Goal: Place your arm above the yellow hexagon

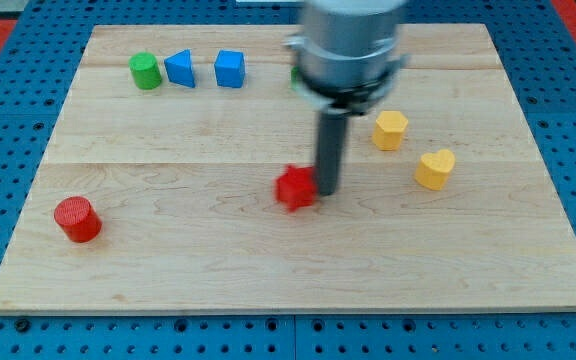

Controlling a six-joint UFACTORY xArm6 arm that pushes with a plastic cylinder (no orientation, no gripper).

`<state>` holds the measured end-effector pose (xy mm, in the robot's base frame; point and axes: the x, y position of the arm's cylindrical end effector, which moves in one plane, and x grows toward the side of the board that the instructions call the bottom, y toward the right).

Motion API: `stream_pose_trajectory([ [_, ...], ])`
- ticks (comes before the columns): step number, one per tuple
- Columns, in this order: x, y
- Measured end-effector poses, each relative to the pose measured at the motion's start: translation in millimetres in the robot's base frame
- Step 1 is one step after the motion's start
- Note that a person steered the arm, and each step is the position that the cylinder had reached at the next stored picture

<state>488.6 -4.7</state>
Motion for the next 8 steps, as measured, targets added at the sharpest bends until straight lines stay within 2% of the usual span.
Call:
stream_pose_trajectory([
  [1, 25, -100],
  [2, 29, -145],
  [4, -91, -3],
  [5, -135, 60],
  [6, -139, 145],
  [8, -137, 149],
])
